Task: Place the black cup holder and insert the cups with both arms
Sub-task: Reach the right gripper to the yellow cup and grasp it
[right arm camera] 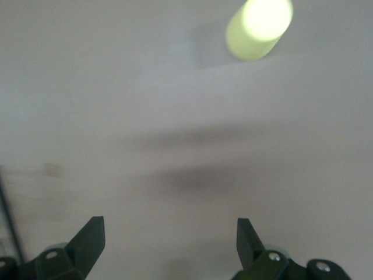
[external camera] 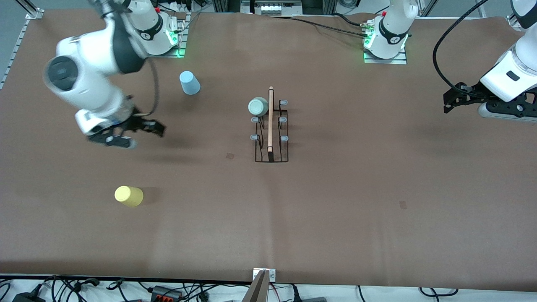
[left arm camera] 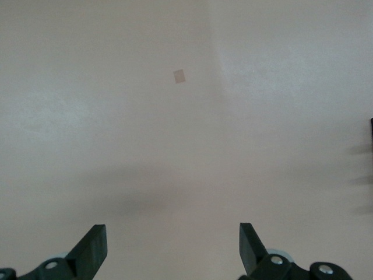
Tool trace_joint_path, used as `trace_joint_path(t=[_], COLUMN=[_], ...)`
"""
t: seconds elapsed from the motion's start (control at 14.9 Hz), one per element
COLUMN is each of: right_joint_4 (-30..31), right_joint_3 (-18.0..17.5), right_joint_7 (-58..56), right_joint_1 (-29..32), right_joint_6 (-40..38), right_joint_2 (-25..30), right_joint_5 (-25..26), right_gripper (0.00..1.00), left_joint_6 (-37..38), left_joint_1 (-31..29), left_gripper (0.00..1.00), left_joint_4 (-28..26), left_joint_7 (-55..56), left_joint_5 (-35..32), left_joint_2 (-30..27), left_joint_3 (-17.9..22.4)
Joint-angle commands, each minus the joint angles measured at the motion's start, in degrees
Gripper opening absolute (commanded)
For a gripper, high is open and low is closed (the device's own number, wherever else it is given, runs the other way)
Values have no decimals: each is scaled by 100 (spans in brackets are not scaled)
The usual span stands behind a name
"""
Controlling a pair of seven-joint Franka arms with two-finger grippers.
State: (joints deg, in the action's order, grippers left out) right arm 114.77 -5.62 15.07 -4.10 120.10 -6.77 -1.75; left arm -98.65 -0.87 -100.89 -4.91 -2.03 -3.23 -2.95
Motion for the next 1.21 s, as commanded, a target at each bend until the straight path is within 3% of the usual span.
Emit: trace_joint_path(t=[0.0, 0.27, 0.54, 0.94, 1.14], right_joint_4=[-8, -226, -1069, -1580, -1598], right_joint_3=[385, 624, 641, 668, 659], right_joint_7=[-1274, -2165, -3052, -3441, -3396], right_joint_1=[111, 340, 507, 542, 489], right_joint_6=[380, 1120, 1498, 1534, 2024], right_joint_2=[-253, -868, -1835, -2424, -2706], right_joint_5=[-1, 8, -10, -80, -194], right_gripper=[100, 100, 100, 100, 100], left_joint_6=[135, 135, 135, 144, 188], left_joint_1=[0, 0, 17, 8, 0], left_gripper=[100, 100, 100, 100, 100], left_joint_4=[175, 201, 201, 201, 201], left_joint_7=[-45, -45, -45, -54, -54], left_joint_5=[124, 124, 124, 124, 124], left_joint_2=[86, 86, 86, 86, 86], left_joint_3=[5, 5, 5, 5, 5])
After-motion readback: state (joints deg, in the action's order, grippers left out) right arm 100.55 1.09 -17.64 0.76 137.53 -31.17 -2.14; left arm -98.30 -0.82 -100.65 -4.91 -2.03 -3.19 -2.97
